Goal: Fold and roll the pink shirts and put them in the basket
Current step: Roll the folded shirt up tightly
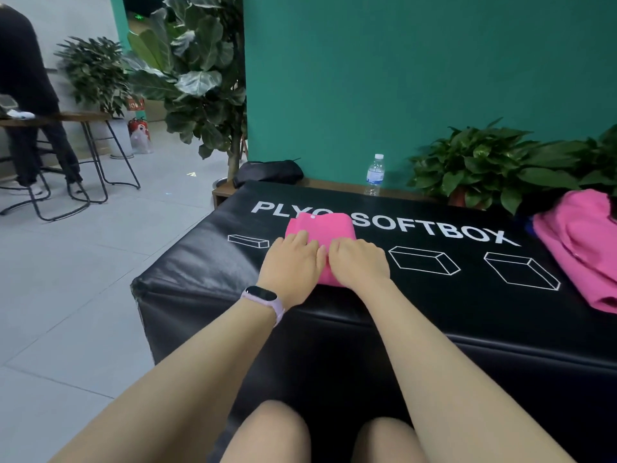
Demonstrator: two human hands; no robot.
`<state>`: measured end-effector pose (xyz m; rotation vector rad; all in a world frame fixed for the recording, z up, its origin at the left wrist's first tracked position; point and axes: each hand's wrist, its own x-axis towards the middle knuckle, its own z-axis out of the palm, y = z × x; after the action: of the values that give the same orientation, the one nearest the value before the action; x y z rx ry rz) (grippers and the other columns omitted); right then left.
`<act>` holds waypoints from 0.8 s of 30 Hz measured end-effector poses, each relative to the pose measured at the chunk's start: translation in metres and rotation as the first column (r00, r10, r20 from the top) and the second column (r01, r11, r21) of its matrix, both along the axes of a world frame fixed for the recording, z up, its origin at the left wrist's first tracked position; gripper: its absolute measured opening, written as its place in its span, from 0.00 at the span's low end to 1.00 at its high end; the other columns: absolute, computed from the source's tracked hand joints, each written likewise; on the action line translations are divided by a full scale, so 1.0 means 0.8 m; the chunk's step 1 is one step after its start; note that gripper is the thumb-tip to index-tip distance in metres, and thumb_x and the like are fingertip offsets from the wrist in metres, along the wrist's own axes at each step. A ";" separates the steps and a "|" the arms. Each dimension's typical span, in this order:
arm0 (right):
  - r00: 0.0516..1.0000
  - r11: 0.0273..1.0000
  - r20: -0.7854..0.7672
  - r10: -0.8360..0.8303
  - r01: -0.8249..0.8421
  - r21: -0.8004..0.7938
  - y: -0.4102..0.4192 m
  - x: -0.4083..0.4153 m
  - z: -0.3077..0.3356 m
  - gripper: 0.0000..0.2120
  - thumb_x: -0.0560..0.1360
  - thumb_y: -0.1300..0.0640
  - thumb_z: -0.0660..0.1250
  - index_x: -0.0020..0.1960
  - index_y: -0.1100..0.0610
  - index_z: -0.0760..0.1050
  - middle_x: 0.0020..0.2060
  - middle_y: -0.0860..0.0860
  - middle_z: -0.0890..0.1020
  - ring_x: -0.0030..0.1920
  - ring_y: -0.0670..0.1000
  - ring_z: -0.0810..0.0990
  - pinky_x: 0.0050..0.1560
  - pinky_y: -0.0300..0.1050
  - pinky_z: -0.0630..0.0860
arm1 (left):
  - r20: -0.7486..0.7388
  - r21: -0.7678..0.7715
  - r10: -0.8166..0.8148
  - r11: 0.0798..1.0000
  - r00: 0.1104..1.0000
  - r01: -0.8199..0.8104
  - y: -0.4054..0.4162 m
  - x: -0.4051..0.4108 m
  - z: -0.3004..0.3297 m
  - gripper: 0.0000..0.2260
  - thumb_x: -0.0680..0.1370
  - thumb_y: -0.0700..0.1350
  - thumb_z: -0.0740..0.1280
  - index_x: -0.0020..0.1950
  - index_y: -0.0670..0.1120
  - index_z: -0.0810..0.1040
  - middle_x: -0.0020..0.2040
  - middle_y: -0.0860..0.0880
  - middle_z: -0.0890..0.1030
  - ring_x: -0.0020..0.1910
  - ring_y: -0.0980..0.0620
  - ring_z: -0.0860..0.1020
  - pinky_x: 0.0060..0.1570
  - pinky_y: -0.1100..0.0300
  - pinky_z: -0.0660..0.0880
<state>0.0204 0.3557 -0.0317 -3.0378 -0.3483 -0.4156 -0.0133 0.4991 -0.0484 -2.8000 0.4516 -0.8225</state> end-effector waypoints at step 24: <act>0.994 1.000 0.110 0.009 -0.010 0.000 0.003 0.075 -0.012 0.20 0.84 0.52 0.49 0.45 0.51 0.77 0.47 0.51 0.84 0.48 0.60 0.80 0.42 0.49 0.65 | -0.014 -0.046 0.116 0.992 0.993 -0.116 -0.015 0.081 0.000 0.08 0.75 0.39 0.57 0.38 0.50 0.64 0.37 0.52 0.71 0.35 0.46 0.67 0.37 0.54 0.62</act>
<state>0.0806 0.3581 -0.0413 -3.0185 -0.3681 -0.5838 0.0515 0.4869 -0.0481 -2.8433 0.2715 -0.8028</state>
